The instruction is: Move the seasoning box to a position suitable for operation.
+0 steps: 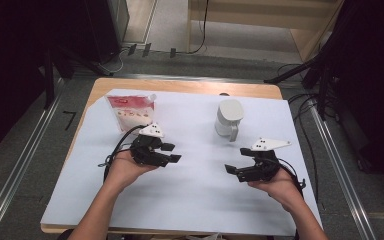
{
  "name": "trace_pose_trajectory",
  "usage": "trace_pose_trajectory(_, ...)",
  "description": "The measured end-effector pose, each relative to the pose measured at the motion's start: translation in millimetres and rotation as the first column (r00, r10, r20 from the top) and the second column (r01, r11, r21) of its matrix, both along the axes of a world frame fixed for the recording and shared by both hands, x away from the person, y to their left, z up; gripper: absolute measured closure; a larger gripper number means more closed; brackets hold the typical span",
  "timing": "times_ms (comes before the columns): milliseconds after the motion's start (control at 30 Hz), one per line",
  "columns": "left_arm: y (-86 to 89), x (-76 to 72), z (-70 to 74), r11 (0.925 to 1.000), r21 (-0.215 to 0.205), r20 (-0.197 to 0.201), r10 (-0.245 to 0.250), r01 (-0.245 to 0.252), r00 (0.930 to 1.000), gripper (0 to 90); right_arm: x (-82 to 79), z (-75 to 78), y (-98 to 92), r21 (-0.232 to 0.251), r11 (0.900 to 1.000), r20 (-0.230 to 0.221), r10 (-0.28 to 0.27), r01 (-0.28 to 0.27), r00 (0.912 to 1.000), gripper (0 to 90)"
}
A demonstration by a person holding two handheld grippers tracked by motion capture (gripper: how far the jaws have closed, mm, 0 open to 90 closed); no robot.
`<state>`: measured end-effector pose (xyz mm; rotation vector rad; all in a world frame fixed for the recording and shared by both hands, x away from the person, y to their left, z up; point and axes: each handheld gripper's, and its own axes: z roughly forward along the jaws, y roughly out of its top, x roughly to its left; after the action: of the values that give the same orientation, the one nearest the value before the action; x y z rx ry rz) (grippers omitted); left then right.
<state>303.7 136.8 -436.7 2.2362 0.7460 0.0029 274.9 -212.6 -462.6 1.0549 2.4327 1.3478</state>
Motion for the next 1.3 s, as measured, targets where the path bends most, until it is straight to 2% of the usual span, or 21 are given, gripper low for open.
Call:
trace_pose_trajectory(33,0.2,1.1,-0.6,0.9999,-0.009,-0.037,-0.009,0.009,0.9993,49.9,-0.8,-0.5,2.0,-0.018,1.000,0.026,-0.005,0.006,0.9996,13.8)
trace_pose_trajectory(67,0.2,1.1,-0.6,0.9999,-0.009,-0.037,-0.009,0.009,0.9993,49.4,-0.8,-0.5,2.0,-0.018,1.000,0.026,-0.005,0.006,0.9996,13.8)
trace_pose_trajectory(100,0.4,3.4,-1.5,0.9998,-0.012,-0.094,-0.016,0.015,0.9954,47.3,1.9,-1.4,4.2,-0.010,1.000,0.014,-0.029,0.029,0.9995,13.5)
trace_pose_trajectory(133,1.1,4.2,-2.5,0.9998,-0.013,-0.108,-0.016,0.015,0.9941,47.5,3.8,-1.6,4.6,0.001,0.999,0.000,-0.034,0.034,0.9994,13.3)
trace_pose_trajectory(200,1.6,4.5,-3.5,0.9997,-0.003,-0.074,-0.025,0.025,0.9969,44.6,5.4,-1.0,5.0,0.026,0.999,-0.008,-0.024,0.024,0.9997,13.5)
trace_pose_trajectory(300,0.7,2.7,-2.4,0.9995,-0.006,-0.006,-0.030,0.030,0.9995,41.9,4.0,-0.4,5.8,0.023,0.999,0.009,-0.029,0.029,0.9995,14.7)
trace_pose_trajectory(367,-0.3,2.9,-1.1,0.9995,0.001,0.007,-0.033,0.033,0.9994,40.5,2.7,-3.2,4.3,0.017,1.000,-0.003,0.004,-0.004,1.0000,24.9)
trace_pose_trajectory(400,-0.3,2.9,-1.1,0.9995,0.001,0.007,-0.033,0.033,0.9994,39.9,2.7,-3.2,4.3,0.017,1.000,-0.003,0.004,-0.004,1.0000,24.9)
trace_pose_trajectory(433,-1.0,3.5,-1.8,0.9995,-0.012,0.012,-0.031,0.031,0.9995,38.8,2.0,-4.6,3.3,0.005,1.000,-0.024,0.009,-0.009,0.9997,29.7)
trace_pose_trajectory(467,-2.2,4.3,-2.1,0.9993,-0.036,0.005,-0.013,0.014,0.9999,38.9,1.4,-4.6,2.7,0.002,1.000,-0.029,0.009,-0.009,0.9995,30.8)
trace_pose_trajectory(500,-2.2,4.3,-2.1,0.9993,-0.036,0.005,-0.013,0.014,0.9999,39.2,1.4,-4.6,2.7,0.002,1.000,-0.029,0.009,-0.009,0.9995,30.8)
trace_pose_trajectory(567,-3.2,6.2,-0.8,0.9986,-0.052,-0.003,-0.011,0.011,0.9999,40.5,2.4,-3.8,2.5,0.007,1.000,0.002,0.001,-0.001,1.0000,35.7)
trace_pose_trajectory(600,-5.3,8.6,0.7,0.9991,-0.037,-0.013,-0.021,0.020,0.9997,40.5,2.6,-2.8,3.1,0.010,1.000,0.008,-0.001,0.001,1.0000,38.2)
trace_pose_trajectory(667,-7.4,8.7,0.5,0.9988,-0.043,-0.015,-0.024,0.024,0.9996,39.3,2.2,-1.8,5.6,0.009,1.000,0.031,0.008,-0.009,0.9995,40.2)
trace_pose_trajectory(733,-10.5,7.9,-0.2,0.9987,-0.025,-0.005,-0.044,0.044,0.9990,38.1,1.0,-1.1,8.0,-0.002,1.000,0.034,0.014,-0.014,0.9993,40.9)
trace_pose_trajectory(833,-11.6,7.2,0.0,0.9986,-0.035,-0.014,-0.041,0.041,0.9991,37.0,1.2,-0.9,10.1,-0.005,1.000,0.038,0.020,-0.020,0.9991,40.9)
trace_pose_trajectory(867,-12.1,8.6,2.2,0.9983,-0.054,-0.072,-0.026,0.022,0.9970,39.1,2.3,-0.8,11.8,-0.010,1.000,0.042,0.016,-0.016,0.9990,41.3)
trace_pose_trajectory(967,-11.8,8.2,4.1,0.9975,-0.066,-0.059,-0.031,0.028,0.9977,41.0,3.0,-1.1,13.0,-0.039,0.999,0.063,0.011,-0.008,0.9979,43.6)
trace_pose_trajectory(1100,-11.7,7.5,4.2,0.9987,-0.030,-0.033,-0.043,0.042,0.9985,39.5,4.3,0.4,12.7,-0.015,1.000,0.044,-0.005,0.006,0.9990,43.2)
trace_pose_trajectory(1233,-11.9,6.9,5.3,0.9982,-0.036,-0.014,-0.049,0.049,0.9987,35.7,5.5,0.3,9.9,-0.009,1.000,0.033,0.003,-0.003,0.9995,45.0)
trace_pose_trajectory(1300,-10.9,7.5,6.2,0.9981,-0.040,-0.024,-0.048,0.047,0.9986,35.6,6.2,0.3,9.4,0.000,1.000,0.020,0.009,-0.009,0.9998,45.2)
